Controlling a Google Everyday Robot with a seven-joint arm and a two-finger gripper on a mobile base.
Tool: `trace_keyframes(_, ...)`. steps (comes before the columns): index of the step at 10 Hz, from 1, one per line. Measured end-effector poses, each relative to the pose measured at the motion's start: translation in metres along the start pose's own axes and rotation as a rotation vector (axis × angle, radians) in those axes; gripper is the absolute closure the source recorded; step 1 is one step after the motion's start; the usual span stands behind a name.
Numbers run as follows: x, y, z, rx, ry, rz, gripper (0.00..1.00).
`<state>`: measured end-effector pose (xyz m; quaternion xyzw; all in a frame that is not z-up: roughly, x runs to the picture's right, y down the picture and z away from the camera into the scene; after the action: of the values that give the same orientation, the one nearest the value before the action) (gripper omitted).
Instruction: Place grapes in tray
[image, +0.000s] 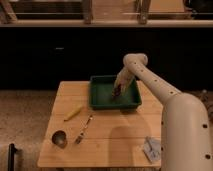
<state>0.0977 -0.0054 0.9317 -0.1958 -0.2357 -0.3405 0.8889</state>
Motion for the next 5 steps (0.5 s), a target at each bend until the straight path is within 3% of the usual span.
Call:
trace_keyframes(3,-0.002,0.009,0.016,-0.007,-0.029,0.042,0.99)
trace_keyframes(4,-0.001,0.011,0.017,-0.009,-0.030,0.050,0.93)
trace_keyframes(5,0.000,0.012,0.019,-0.012,-0.035,0.058,0.82)
